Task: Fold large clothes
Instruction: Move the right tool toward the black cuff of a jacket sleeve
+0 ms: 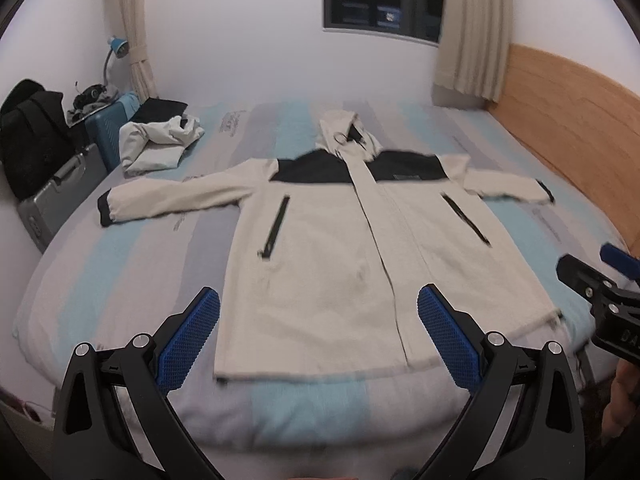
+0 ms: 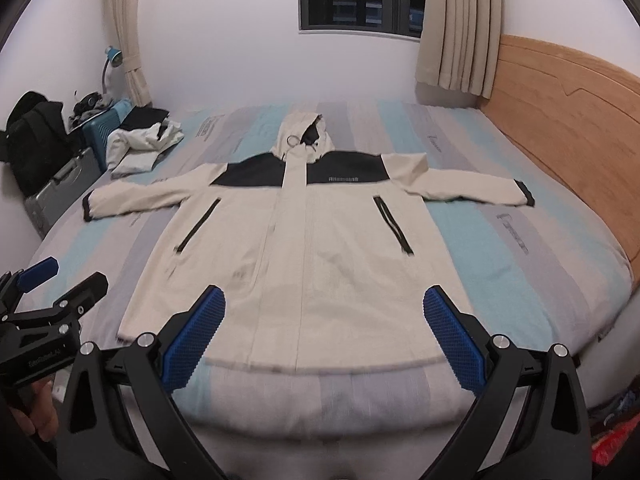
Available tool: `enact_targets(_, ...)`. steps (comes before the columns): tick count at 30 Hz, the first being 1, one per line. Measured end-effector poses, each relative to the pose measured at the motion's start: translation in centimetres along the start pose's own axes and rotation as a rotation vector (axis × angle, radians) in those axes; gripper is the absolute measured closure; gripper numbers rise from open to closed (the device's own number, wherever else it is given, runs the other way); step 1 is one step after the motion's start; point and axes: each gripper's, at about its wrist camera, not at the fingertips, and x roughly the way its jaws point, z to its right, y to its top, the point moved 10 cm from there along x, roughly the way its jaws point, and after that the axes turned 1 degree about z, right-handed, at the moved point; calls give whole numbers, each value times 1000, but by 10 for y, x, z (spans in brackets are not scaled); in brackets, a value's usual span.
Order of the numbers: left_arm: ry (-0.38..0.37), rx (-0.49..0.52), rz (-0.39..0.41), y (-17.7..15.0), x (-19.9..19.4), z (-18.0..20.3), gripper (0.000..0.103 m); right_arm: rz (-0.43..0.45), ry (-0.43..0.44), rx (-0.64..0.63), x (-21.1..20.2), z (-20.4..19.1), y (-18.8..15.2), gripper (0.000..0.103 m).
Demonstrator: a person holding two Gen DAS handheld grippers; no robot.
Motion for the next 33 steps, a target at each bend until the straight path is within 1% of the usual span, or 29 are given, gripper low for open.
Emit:
enact_targets(3,15,-3,-14,23,29,-4,8,-1,-10,-1,27,3,27,7)
enact_targets(4,2,-8,-23,35,38,-4,8,-7,-13,-3,34,5,35,7)
enact_targets(6,-7,-8,-44,59,50,-2,8,-43,-9,-5,48,8,56,7)
enact_targets(8,-10,-8,-51,78,57,0,7,-68,17,3,55,10,76,7)
enact_targets(10,-12,-16,-91,100,67,2,7,-87,24,-6,63,15,100,7)
enact_targets(12,2,-19,-112,118,71,4,7,-104,34,-22,68,15,118,7)
enact_targets(13,7,-13,-121,132,73,6,7,-119,45,-30,73,16,129,7)
enact_targets(17,8,-12,-138,164,80,12,7,-134,53,-37,83,23,161,7)
enact_targets(19,14,-23,-145,180,88,12,7,-141,57,-28,94,26,177,7)
enact_targets(21,4,-37,-151,192,99,11,7,-144,62,-23,108,27,190,7)
enact_targets(23,-1,-39,-159,205,120,8,7,-136,63,-15,122,28,203,7)
enact_targets(24,2,-39,-160,208,126,6,7,-133,76,-6,132,27,211,7)
enact_targets(25,-3,-42,-168,213,141,4,7,-138,87,1,140,27,216,7)
enact_targets(26,-16,-46,-174,217,152,4,7,-160,121,13,155,23,221,7)
enact_targets(27,-26,-49,-180,221,166,3,8,-174,134,22,167,22,225,7)
enact_targets(30,-52,-53,-217,230,210,-2,8,-221,118,17,209,22,232,7)
enact_targets(33,-54,-59,-241,235,243,-6,7,-279,105,19,247,29,230,7)
